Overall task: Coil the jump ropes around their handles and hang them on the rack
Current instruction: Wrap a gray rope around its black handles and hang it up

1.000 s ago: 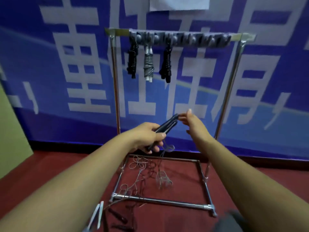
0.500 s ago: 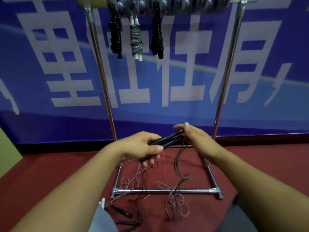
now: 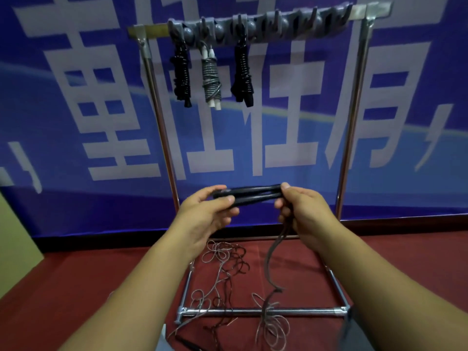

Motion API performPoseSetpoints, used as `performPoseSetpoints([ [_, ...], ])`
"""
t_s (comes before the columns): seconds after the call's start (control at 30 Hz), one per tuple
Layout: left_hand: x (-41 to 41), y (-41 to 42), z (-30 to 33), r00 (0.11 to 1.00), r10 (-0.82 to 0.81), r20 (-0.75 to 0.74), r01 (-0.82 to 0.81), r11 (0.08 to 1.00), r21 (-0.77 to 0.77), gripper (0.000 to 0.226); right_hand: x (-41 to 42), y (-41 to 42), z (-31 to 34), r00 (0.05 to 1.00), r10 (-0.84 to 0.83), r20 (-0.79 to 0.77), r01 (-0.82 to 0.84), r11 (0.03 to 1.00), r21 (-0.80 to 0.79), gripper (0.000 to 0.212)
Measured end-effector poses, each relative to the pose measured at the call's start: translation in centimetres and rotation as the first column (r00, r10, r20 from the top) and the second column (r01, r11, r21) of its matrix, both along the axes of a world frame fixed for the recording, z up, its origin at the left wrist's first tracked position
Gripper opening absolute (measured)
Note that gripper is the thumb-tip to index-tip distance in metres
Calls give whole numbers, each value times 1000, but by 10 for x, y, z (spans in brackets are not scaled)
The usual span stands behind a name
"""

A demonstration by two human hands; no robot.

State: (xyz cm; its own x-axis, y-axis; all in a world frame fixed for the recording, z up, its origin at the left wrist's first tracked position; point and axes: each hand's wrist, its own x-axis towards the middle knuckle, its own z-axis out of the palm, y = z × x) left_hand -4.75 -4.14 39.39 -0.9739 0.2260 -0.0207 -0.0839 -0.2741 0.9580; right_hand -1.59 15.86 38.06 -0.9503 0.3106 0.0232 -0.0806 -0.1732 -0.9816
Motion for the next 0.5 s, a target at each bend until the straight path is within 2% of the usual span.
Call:
performPoseSetpoints([
  [0.07,-4,5,4,999,-8,41,0,984,181,35,1,-2,6,1000,-12,1,12,980,-198,23],
  [0.1,-5,8,5,998,-19,54,6,973,233,29,1,-4,7,1000,-4,3,5,964,-267,18],
  [0.2,3,27,5,993,-71,91,47,969,243,4,3,-12,7,999,43,5,-39,939,-342,14],
  [0.23,6,33,3,993,-80,85,61,978,201,5,4,-17,7,998,64,16,-55,943,-329,14],
  [0.33,8,46,-3,999,-29,29,25,993,117,29,7,-29,6,987,152,51,-136,962,-235,19],
  [0.5,-3,37,5,997,66,43,-75,962,262,22,6,-34,0,945,315,91,-315,949,-8,31],
])
